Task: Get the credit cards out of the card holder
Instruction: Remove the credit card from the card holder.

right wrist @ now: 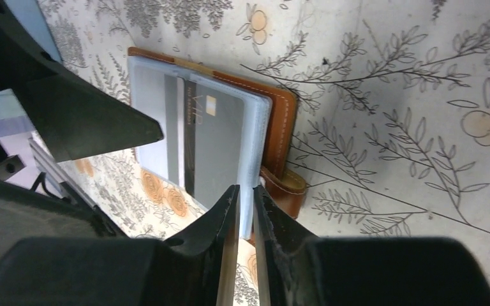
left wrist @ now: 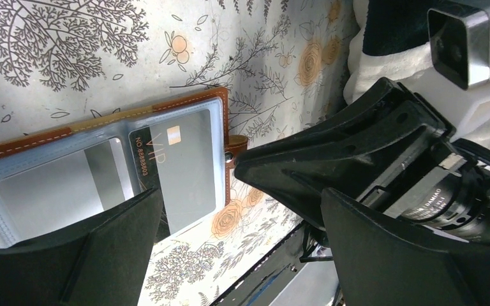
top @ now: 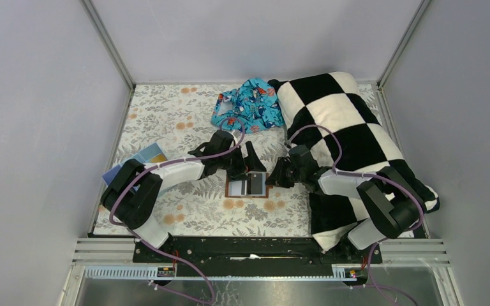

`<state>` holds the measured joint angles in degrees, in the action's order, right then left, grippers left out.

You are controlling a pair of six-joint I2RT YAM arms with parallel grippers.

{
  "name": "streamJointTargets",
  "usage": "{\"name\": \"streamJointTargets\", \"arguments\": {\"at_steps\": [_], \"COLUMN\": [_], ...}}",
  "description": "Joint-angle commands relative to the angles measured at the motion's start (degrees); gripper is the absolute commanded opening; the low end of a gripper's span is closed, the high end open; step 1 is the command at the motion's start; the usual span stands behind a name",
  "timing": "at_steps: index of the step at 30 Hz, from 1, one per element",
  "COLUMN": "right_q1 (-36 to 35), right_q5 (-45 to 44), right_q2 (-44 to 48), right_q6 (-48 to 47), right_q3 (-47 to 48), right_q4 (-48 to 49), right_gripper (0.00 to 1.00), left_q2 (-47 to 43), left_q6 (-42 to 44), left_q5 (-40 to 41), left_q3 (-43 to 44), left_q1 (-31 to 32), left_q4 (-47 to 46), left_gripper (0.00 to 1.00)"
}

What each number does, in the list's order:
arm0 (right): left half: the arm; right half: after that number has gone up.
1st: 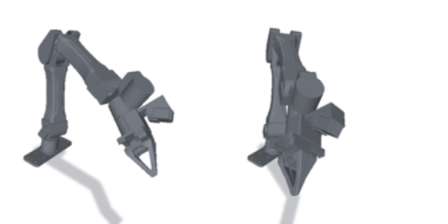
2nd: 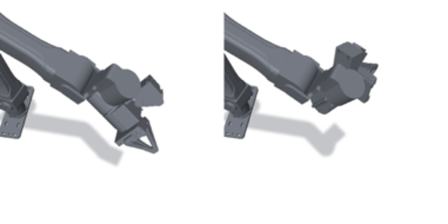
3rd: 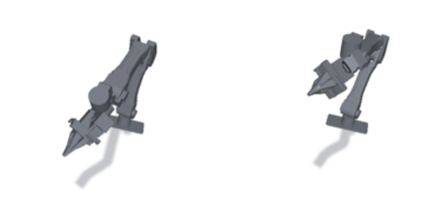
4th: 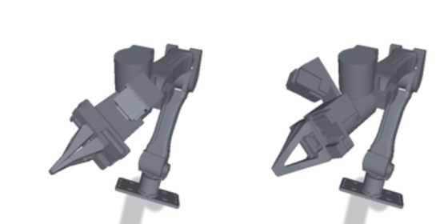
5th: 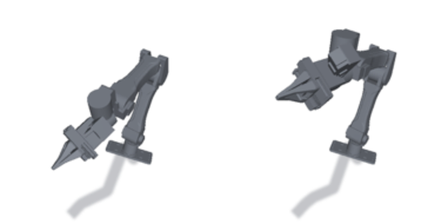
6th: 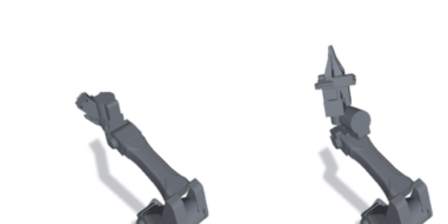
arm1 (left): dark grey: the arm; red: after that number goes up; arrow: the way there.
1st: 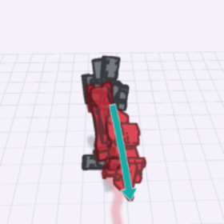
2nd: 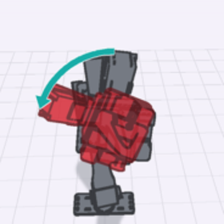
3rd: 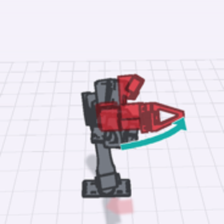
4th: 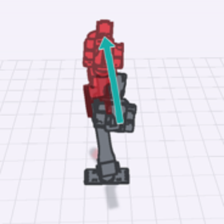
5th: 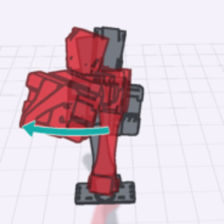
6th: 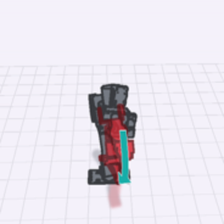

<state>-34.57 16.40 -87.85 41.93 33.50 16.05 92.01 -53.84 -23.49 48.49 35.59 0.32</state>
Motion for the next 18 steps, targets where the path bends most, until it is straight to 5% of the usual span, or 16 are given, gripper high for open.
{"name": "streamJointTargets", "arguments": {"at_steps": [1,18], "right_q1": [-0.4,-0.5], "right_q5": [2.8,4.3], "right_q2": [0.4,-6.4], "right_q6": [2.0,3.1], "right_q3": [-0.3,-1.2], "right_q4": [5.5,9.3], "right_gripper": [0.21,0.2], "left_q2": [0.5,2.8], "left_q6": [2.8,3.2], "left_q5": [0.9,-1.6], "left_q3": [-0.1,0.3], "left_q1": [0.2,0.1], "left_q4": [-1.1,1.7], "left_gripper": [0.99,0.89]}}
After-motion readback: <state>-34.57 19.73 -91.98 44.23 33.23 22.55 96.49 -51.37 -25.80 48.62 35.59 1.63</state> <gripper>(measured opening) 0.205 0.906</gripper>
